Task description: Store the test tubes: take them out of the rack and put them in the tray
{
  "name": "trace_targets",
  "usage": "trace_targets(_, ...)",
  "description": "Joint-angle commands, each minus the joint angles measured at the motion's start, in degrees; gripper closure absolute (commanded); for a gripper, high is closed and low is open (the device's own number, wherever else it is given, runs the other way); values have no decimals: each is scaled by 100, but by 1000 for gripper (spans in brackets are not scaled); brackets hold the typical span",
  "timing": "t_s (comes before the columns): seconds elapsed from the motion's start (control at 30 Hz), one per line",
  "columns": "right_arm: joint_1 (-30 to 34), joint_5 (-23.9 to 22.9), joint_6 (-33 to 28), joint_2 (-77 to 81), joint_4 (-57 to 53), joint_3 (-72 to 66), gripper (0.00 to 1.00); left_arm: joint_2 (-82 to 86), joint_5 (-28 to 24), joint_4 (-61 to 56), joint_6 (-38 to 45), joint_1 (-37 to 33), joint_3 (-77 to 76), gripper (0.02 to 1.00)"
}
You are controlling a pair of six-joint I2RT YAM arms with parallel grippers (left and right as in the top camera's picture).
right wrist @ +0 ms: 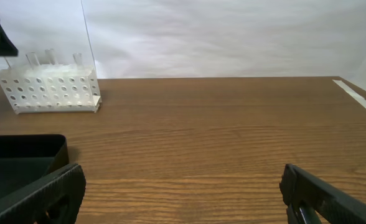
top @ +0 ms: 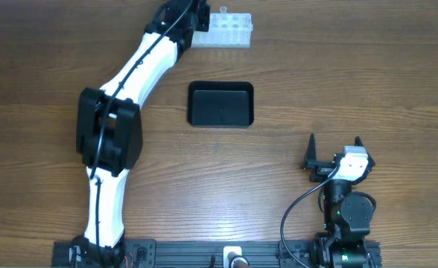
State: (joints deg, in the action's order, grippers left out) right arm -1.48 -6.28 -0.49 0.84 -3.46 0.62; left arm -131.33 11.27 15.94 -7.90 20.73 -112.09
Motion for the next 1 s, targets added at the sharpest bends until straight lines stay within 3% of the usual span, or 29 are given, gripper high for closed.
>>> trace_targets(0.03, 42, 24, -44, -46, -20, -33, 7, 1327, 170, 81, 321, 55, -162, 901)
trace_targets(0.3, 42, 26, -44, -46, -22, -33, 9, 2605, 170, 1165, 216, 304, -162, 915)
trace_targets(0.43, 42, 26, -44, -46, -20, -33, 9, 2763, 173, 2374, -417, 542, -160, 925)
trace_targets(0.73, 42, 26, -44, -46, -20, -33, 7, 2033, 192, 4162, -1843, 1001, 57, 936)
trace_targets(1.0, 42, 24, -44, -46, -22, -33, 7, 1237, 190, 4411, -1958, 1110, 57, 928)
